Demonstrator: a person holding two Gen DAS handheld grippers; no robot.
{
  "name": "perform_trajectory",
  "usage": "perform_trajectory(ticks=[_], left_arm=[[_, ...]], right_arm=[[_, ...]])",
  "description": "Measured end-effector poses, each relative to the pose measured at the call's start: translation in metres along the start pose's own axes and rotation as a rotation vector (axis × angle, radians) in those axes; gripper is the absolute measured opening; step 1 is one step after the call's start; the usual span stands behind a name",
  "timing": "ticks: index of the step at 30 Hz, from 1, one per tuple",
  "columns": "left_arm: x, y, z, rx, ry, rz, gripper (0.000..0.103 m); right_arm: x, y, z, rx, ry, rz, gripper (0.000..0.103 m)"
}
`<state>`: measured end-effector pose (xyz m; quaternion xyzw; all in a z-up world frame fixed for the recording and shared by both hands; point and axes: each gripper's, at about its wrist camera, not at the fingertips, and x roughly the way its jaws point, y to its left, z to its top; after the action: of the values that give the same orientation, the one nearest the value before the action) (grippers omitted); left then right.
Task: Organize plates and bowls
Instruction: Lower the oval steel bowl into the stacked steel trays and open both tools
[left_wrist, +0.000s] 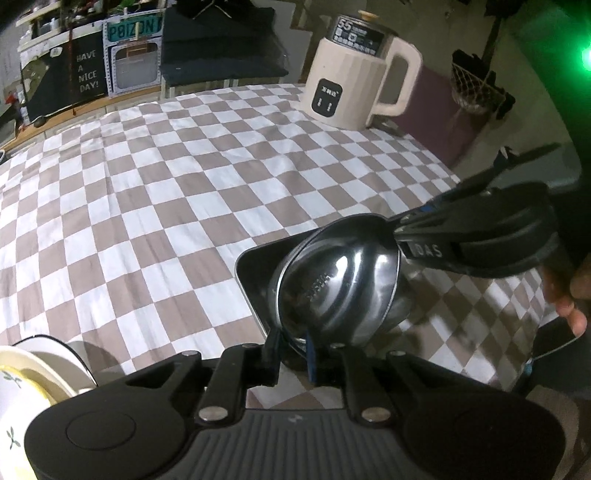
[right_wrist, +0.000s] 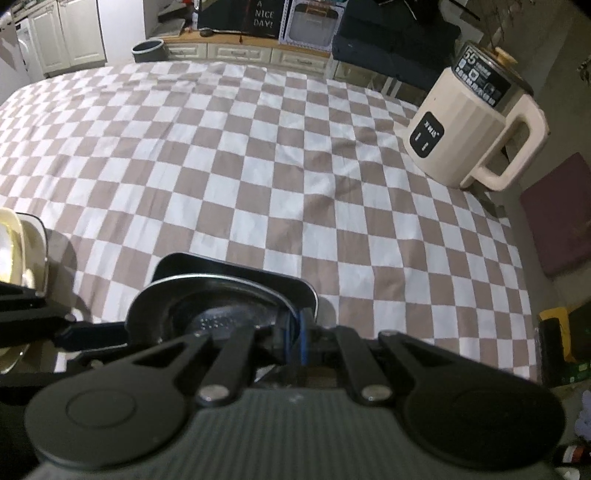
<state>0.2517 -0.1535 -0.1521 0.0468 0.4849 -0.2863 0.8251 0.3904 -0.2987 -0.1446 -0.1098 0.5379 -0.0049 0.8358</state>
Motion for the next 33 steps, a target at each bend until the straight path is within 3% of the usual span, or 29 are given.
perform_trajectory(ticks=[12,20,25,27,33], left_arm=[[0.007,0.003,0.004,0.044,0.002,-0.031,0.022],[0.003,0.008,0.003,0.04,0.014,-0.039,0.043],[-0.002,0.014,0.006,0.014,0.005,-0.05,0.049],[-0.004,0.018,0.009,-0.007,-0.011,-0.047,0.051],[-0.006,0.031,0.019,-0.069,-0.063,0.02,0.052]], right_arm=[[0.032,0.005,0.008,-0.012,0.077,-0.026,0.007],[0.039,0.016,0.015,-0.053,0.043,-0.07,0.011],[0.04,0.018,0.015,-0.062,0.034,-0.102,0.022],[0.038,0.016,0.015,-0.062,0.019,-0.121,0.035],[0.026,0.001,0.011,-0.003,-0.011,-0.091,0.038]])
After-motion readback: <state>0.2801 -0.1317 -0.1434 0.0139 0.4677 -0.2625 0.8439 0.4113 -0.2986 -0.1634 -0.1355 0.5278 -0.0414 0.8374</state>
